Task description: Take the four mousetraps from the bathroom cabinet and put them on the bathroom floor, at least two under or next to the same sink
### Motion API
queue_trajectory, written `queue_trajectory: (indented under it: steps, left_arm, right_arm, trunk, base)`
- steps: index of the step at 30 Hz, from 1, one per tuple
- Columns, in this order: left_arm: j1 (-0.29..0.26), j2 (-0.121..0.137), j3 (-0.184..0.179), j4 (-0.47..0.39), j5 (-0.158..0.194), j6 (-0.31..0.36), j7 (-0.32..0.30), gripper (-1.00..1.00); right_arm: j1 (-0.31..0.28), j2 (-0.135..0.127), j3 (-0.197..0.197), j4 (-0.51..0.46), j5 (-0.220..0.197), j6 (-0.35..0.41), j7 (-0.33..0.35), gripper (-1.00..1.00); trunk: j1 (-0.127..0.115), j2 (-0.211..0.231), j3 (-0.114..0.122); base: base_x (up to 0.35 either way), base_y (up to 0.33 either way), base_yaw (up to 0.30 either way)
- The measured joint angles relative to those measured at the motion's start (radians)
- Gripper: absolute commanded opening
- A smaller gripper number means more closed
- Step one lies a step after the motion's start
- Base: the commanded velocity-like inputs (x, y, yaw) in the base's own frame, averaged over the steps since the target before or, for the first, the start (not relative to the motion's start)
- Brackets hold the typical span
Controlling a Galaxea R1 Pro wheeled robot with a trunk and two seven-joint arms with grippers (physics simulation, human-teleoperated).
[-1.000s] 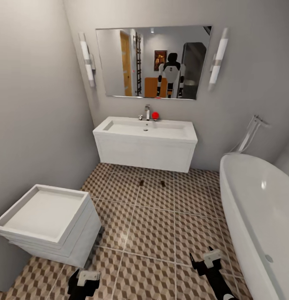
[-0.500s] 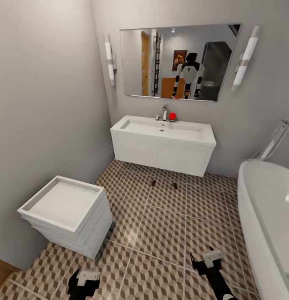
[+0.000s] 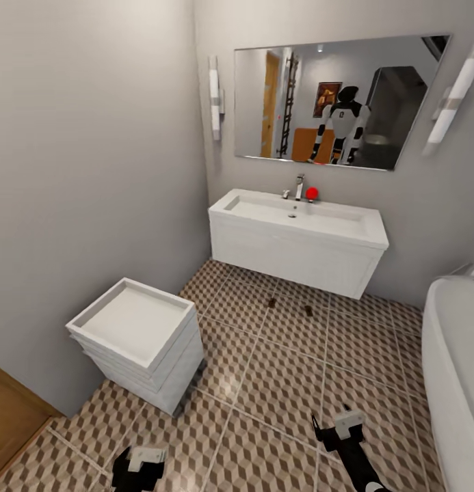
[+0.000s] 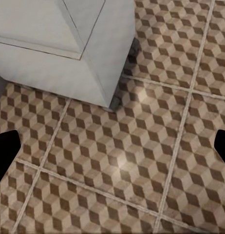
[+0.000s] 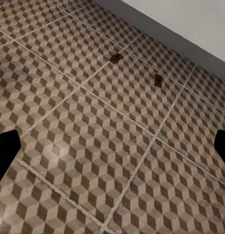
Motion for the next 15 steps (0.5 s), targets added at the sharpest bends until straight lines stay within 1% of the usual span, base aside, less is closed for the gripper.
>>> queue_trajectory:
  steps: [15]
  left_arm:
    - [0.000,-0.001,0.000,0.000,0.000,0.003,0.000,1.00]
  right_arm:
    - [0.000,0.000,0.000,0.000,0.000,0.000,0.000,1.00]
  trunk:
    - [0.000,0.000,0.000]
  base:
    - [0.000,0.000,0.255]
